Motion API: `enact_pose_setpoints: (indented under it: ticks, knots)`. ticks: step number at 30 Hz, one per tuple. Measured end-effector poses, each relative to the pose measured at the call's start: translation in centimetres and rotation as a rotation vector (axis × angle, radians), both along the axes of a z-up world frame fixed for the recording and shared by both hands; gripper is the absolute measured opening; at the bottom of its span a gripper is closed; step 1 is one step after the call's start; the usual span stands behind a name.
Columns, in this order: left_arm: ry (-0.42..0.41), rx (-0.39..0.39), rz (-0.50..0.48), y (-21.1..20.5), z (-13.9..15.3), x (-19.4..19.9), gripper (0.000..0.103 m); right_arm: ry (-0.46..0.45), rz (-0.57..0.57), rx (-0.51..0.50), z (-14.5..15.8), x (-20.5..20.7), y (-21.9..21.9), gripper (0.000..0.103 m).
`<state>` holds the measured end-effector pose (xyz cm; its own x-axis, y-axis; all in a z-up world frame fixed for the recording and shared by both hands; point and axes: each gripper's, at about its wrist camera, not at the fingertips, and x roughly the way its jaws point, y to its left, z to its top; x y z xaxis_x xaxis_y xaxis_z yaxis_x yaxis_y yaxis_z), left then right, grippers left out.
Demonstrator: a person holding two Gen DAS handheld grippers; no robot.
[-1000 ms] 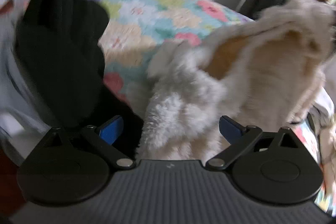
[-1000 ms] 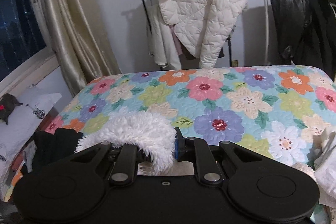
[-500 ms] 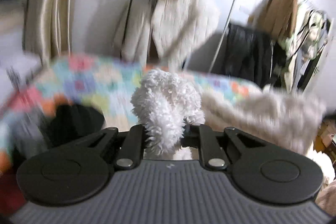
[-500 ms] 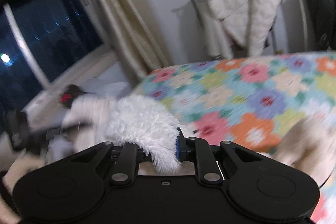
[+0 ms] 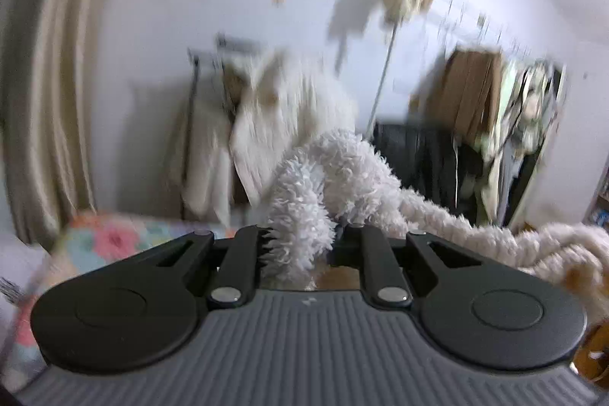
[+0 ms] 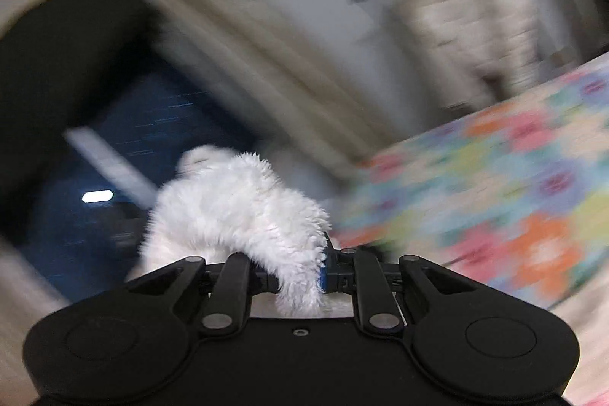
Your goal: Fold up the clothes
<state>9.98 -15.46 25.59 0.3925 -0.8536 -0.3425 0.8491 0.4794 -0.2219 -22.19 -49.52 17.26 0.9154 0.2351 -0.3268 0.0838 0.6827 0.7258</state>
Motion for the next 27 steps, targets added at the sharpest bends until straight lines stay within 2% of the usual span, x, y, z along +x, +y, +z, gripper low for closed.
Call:
enact_pose_setpoints:
  ticks: [2,4,5,7,9,11,12,13,15,17,19,21,24,27]
  knots:
    - [0.005,0.074,0.008,-6.1,-3.6,2.0,0.014,0.114,-0.119,-0.083,-2.8,2.8,-4.2,0.018]
    - [0.002,0.136,0.012,-11.9,-6.8,3.8,0.014,0.171,-0.184,-0.136,-5.5,5.7,-8.6,0.018]
    - [0.001,0.147,0.017,-14.3,-8.0,4.5,0.014,0.198,-0.216,-0.163,-6.9,7.1,-10.9,0.018]
    - [0.008,0.120,0.034,-19.0,-9.2,6.0,0.014,0.223,-0.275,-0.224,-9.2,10.0,-15.5,0.018]
    - [-0.046,0.104,0.071,-23.7,-9.6,7.4,0.014,0.198,-0.303,-0.250,-11.5,12.9,-19.8,0.018]
    - [-0.040,0.141,0.100,-27.9,-10.8,9.1,0.025,0.170,-0.336,-0.238,-14.0,15.3,-23.7,0.023]
    - [-0.003,0.192,0.130,-29.8,-11.9,10.2,0.047,0.205,-0.382,-0.227,-15.4,15.8,-25.0,0.032]
    - [0.035,0.248,0.168,-31.0,-13.3,11.3,0.064,0.241,-0.426,-0.217,-16.7,16.3,-26.2,0.034]
    - [0.114,0.350,0.197,-32.9,-16.9,12.6,0.066,0.294,-0.435,-0.246,-18.8,15.7,-25.8,0.034]
    - [0.146,0.406,0.177,-32.5,-19.9,12.4,0.066,0.319,-0.417,-0.273,-20.4,14.4,-24.5,0.039]
    - [0.110,0.472,0.161,-30.6,-22.3,10.8,0.067,0.307,-0.380,-0.288,-21.1,12.0,-22.1,0.040]
    - [0.074,0.497,0.151,-27.9,-23.6,9.1,0.068,0.272,-0.344,-0.276,-21.0,8.9,-19.2,0.040]
    - [0.079,0.455,0.116,-21.7,-23.5,5.8,0.068,0.244,-0.274,-0.288,-19.7,4.7,-14.1,0.041]
    - [0.113,0.431,0.099,-15.6,-22.0,2.3,0.068,0.236,-0.232,-0.270,-18.1,1.4,-9.1,0.041]
